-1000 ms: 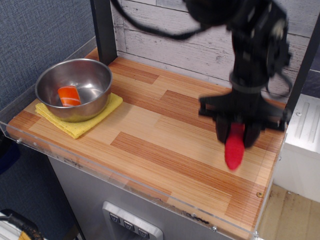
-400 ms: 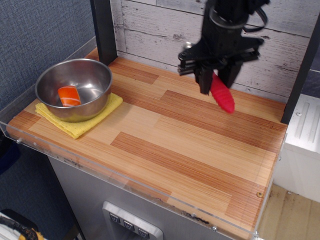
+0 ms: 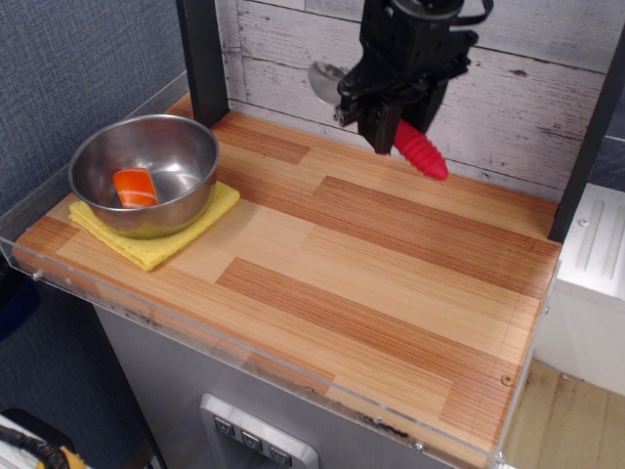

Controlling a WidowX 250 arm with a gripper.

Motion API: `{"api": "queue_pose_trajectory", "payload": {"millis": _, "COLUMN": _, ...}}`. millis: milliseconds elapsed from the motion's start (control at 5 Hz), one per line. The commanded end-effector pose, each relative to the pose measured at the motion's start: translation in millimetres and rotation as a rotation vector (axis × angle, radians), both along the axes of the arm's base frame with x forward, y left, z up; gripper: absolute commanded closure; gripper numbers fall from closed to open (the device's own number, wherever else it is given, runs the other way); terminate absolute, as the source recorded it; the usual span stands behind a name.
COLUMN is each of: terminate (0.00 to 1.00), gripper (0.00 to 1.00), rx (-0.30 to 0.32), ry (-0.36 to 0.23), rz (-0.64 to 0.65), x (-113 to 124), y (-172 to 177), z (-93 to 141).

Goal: Pick up the red spoon and place it behind the pot

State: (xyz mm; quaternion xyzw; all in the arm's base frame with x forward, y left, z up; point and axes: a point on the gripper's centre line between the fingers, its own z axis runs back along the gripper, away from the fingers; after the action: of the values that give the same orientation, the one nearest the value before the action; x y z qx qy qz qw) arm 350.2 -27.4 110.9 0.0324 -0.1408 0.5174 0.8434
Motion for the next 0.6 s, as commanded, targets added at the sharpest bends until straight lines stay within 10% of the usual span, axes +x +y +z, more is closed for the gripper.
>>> {"api": "queue_pose_trajectory", "payload": {"millis": 0, "terminate": 0.0, "gripper": 1.0, "rx": -0.071, "ry": -0.127, "rz": 0.191, "x": -1.0, "y": 47.5, "z": -2.4}}
{"api": "queue_pose_trajectory", "payload": {"millis": 400, "terminate": 0.0, "gripper": 1.0, "rx": -0.092, "ry": -0.165, "rz": 0.23, "x": -4.1, "y": 77.5, "z": -26.2}}
